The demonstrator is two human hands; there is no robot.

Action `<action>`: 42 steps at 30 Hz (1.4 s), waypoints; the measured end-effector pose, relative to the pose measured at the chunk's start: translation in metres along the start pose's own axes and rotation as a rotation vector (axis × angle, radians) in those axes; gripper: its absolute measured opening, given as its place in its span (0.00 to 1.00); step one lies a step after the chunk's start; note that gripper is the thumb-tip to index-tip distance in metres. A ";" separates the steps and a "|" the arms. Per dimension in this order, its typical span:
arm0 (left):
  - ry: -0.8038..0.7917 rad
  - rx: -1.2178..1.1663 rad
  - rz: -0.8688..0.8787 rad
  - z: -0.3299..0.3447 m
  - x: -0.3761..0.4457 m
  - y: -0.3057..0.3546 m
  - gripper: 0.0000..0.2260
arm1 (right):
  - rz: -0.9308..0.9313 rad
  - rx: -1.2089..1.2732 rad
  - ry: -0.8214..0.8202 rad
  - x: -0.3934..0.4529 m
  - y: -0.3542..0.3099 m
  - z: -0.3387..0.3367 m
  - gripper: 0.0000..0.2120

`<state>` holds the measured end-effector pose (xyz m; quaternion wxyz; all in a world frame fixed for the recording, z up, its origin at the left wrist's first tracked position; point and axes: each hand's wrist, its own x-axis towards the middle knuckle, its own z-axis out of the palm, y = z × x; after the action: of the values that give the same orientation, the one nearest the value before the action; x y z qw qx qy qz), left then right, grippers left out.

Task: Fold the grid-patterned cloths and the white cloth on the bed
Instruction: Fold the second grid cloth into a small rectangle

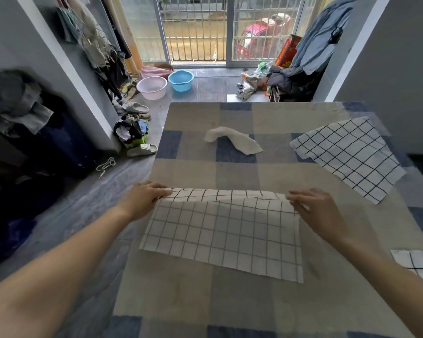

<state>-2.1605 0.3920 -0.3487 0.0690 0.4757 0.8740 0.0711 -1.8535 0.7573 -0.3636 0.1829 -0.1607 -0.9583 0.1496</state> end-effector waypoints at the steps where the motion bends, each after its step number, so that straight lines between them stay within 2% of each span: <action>1: -0.028 0.024 -0.036 0.007 -0.007 -0.001 0.19 | -0.052 -0.015 0.001 -0.016 -0.005 0.004 0.07; 3: -0.097 0.028 -0.116 0.023 -0.021 -0.002 0.21 | -0.140 -0.059 -0.020 -0.051 -0.016 0.013 0.12; 6: -0.221 0.067 -0.135 0.043 -0.043 0.004 0.24 | -0.184 -0.139 -0.151 -0.099 -0.020 0.034 0.18; 12: -0.409 0.189 -0.193 0.070 -0.073 0.023 0.31 | -0.062 -0.198 -0.311 -0.151 -0.031 0.059 0.21; 14: -0.343 0.150 -0.218 0.073 -0.076 0.029 0.30 | -0.009 -0.181 -0.308 -0.154 -0.040 0.056 0.25; 16: -0.212 0.078 -0.217 0.074 -0.075 0.039 0.30 | 0.016 -0.161 -0.268 -0.150 -0.051 0.051 0.28; 18: -0.065 0.055 -0.152 0.077 -0.070 0.053 0.28 | 0.035 -0.120 -0.205 -0.139 -0.063 0.053 0.26; 20: 0.003 -0.008 -0.073 0.084 -0.061 0.069 0.24 | 0.037 -0.082 -0.155 -0.121 -0.075 0.063 0.24; 24: 0.008 -0.097 0.039 0.097 -0.039 0.106 0.21 | 0.091 -0.083 -0.196 -0.088 -0.087 0.092 0.25; 29: 0.021 -0.046 0.136 0.111 -0.009 0.115 0.21 | 0.173 -0.131 -0.344 -0.068 -0.089 0.114 0.31; 33: -0.016 -0.003 0.180 0.112 0.006 0.112 0.23 | 0.175 -0.191 -0.394 -0.079 -0.081 0.121 0.31; 42: -0.117 0.091 0.116 0.137 0.010 0.103 0.25 | 0.196 -0.208 -0.438 -0.085 -0.076 0.123 0.32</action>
<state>-2.0552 0.4642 -0.4638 0.0942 0.5315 0.8417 0.0073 -1.8464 0.6299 -0.4726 -0.0616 -0.2344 -0.9652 0.0982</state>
